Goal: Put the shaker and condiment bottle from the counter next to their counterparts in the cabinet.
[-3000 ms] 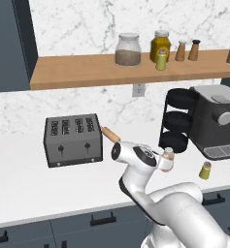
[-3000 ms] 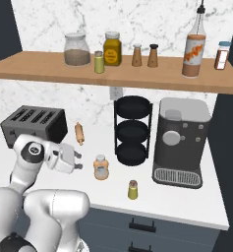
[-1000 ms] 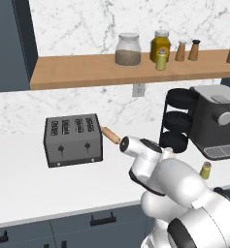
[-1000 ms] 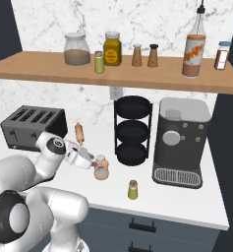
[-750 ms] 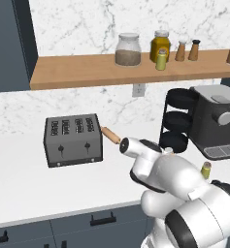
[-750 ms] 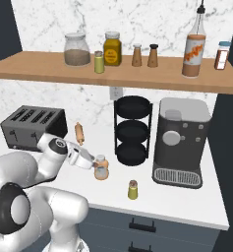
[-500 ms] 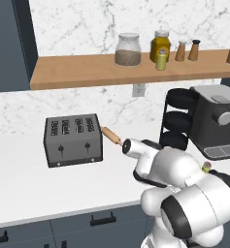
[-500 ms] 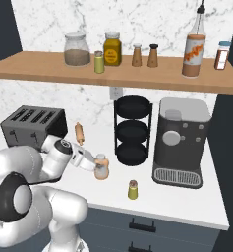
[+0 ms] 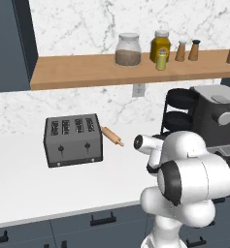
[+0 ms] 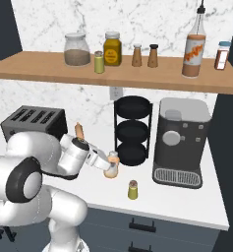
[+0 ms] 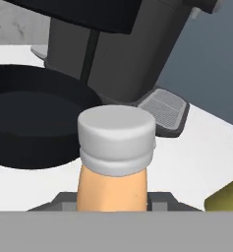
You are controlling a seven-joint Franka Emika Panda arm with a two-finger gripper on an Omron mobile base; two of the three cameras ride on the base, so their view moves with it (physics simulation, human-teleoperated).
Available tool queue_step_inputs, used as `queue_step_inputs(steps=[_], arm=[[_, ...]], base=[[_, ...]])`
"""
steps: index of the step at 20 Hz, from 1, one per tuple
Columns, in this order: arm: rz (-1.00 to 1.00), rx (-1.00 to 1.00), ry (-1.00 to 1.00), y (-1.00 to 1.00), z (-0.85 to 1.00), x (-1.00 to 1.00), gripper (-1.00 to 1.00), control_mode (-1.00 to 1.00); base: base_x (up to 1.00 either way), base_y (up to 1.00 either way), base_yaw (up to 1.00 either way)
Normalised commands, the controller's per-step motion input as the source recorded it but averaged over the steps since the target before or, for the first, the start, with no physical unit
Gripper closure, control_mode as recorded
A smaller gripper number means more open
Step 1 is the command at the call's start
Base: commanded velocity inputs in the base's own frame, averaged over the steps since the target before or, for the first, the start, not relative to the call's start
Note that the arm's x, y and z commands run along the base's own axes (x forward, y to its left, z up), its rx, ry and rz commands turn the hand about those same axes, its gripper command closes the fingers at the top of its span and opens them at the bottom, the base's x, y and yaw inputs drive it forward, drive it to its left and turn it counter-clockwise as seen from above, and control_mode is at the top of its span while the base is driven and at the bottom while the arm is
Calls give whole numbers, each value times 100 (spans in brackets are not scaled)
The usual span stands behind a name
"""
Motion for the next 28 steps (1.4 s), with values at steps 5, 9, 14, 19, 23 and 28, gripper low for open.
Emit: queue_step_inputs(steps=[5, 9, 14, 19, 23, 28], arm=[[0, 0, -12, -32, -14, -11, 100, -100], [0, 0, -26, 0, 28, -28, 100, -100], [0, 0, -25, 0, 49, -34, 100, -100], [0, -1, -20, 0, 59, -34, 100, -100], [0, -1, -14, 0, 47, -30, 100, -100], [0, -1, -8, 0, 42, -23, 100, -100]], base=[[0, 0, 0], [0, 0, 0], [0, 0, 0], [0, 0, 0], [0, 0, 0], [0, 0, 0]])
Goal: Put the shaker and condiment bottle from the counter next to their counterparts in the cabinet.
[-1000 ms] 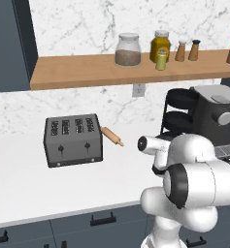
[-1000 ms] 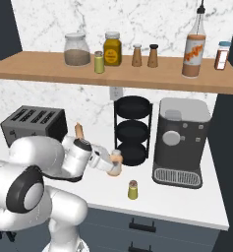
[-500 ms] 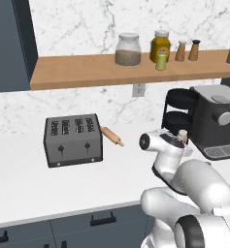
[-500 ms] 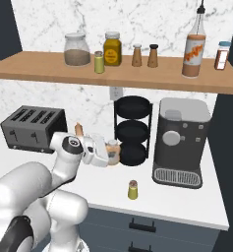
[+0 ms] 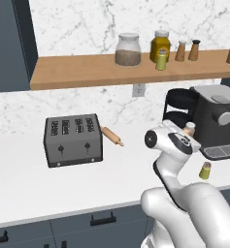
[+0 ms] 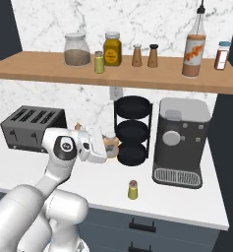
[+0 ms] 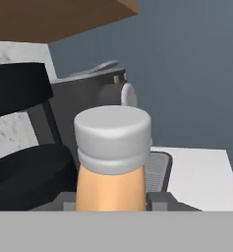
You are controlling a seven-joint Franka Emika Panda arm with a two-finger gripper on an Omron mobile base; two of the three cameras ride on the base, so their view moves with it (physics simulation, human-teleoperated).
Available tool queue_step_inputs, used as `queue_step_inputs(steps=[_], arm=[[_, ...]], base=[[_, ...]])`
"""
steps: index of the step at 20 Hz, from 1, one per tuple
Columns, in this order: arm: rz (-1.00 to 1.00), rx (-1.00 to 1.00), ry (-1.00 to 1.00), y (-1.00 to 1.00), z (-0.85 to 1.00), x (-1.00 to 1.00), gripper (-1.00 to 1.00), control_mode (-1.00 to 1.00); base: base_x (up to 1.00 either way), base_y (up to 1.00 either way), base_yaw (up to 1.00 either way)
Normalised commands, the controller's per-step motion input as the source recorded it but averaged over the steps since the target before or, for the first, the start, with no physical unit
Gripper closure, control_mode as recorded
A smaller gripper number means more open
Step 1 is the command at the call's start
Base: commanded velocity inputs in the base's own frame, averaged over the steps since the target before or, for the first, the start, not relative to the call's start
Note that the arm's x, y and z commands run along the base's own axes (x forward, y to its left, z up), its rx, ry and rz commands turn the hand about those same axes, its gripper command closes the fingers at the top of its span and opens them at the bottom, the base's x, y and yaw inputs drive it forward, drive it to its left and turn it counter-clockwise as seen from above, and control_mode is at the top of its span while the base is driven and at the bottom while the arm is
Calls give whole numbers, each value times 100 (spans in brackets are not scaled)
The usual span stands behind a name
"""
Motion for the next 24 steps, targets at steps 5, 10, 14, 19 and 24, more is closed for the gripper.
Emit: queue_step_inputs(steps=[5, 10, 14, 19, 24], arm=[[0, 0, 0, -5, 52, -9, 100, -100], [0, -5, 1, -14, 61, 0, 100, -100], [1, -2, 7, -11, 59, 0, 100, -100], [0, 0, 13, -6, 52, 0, 100, -100], [0, 0, 14, 0, 57, 0, 100, -100]], base=[[0, 0, 0], [0, 0, 0], [0, 0, 0], [0, 0, 0], [0, 0, 0]])
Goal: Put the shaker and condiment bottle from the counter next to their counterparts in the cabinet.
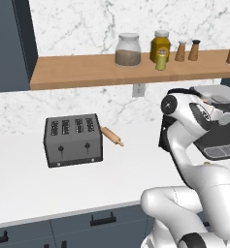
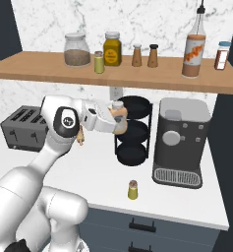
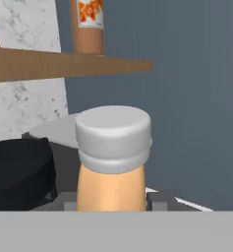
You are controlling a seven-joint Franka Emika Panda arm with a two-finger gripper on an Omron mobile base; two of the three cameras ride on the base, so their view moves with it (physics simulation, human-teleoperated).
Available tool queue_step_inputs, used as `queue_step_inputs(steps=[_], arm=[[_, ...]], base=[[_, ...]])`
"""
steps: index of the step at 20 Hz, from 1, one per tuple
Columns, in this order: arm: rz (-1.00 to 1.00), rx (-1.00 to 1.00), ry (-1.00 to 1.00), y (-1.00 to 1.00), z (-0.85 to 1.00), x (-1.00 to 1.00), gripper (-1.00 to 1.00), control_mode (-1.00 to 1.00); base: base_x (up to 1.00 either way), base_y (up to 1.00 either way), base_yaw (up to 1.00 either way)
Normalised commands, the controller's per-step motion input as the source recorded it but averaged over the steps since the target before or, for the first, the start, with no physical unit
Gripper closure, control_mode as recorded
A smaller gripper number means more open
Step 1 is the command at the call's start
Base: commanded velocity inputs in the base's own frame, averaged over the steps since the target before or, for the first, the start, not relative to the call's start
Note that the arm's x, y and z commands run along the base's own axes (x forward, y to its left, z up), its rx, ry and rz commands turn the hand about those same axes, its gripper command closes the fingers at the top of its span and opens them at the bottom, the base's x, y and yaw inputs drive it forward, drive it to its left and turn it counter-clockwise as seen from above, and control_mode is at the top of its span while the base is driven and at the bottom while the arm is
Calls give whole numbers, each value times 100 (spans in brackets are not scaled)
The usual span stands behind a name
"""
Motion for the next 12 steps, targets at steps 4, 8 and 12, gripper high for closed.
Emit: queue_step_inputs(steps=[4, 8, 12], arm=[[0, 0, 16, -6, 54, 0, 100, -100], [0, 0, 10, -10, 46, 0, 100, -100], [0, -1, 1, -10, 35, 0, 100, -100]], base=[[0, 0, 0], [0, 0, 0], [0, 0, 0]])
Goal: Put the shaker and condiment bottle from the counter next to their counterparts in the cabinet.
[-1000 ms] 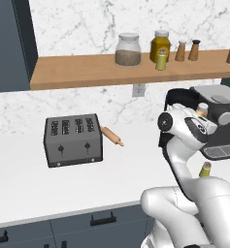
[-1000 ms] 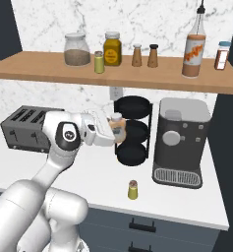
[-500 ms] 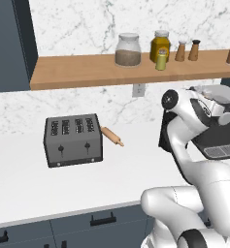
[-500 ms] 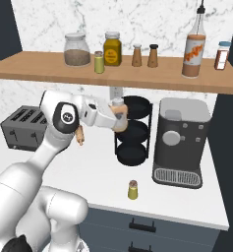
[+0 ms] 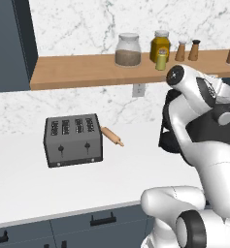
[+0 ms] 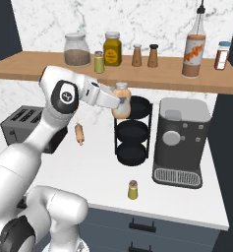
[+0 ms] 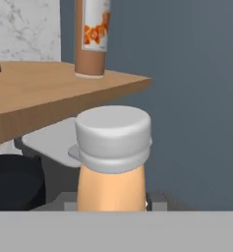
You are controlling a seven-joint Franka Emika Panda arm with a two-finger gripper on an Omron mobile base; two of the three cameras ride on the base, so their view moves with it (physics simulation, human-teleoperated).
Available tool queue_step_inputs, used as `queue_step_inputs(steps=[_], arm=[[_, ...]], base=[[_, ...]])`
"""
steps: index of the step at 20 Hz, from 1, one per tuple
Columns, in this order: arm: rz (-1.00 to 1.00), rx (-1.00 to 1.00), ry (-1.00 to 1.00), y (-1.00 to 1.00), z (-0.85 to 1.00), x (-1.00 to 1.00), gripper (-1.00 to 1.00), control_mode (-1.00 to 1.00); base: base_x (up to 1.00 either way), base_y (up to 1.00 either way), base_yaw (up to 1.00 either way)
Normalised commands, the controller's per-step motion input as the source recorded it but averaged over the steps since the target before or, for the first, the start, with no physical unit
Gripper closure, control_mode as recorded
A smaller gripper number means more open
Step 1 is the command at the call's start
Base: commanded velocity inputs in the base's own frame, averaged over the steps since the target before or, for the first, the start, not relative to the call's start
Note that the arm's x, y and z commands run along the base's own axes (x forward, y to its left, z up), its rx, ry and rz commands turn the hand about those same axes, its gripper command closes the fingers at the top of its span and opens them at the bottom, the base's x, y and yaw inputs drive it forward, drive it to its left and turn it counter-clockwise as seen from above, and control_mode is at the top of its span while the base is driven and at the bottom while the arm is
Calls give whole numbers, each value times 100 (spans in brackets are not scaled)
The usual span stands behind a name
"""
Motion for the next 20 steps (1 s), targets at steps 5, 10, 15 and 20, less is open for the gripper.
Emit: queue_step_inputs(steps=[5, 10, 15, 20], arm=[[3, -3, 0, -9, 30, 0, 100, -100], [5, 0, 0, -12, 43, 0, 100, -100], [3, 1, 0, -20, 38, 3, 100, -100], [2, 0, 0, -15, 36, 12, 100, -100]], base=[[0, 0, 0], [0, 0, 0], [0, 0, 0], [0, 0, 0]])
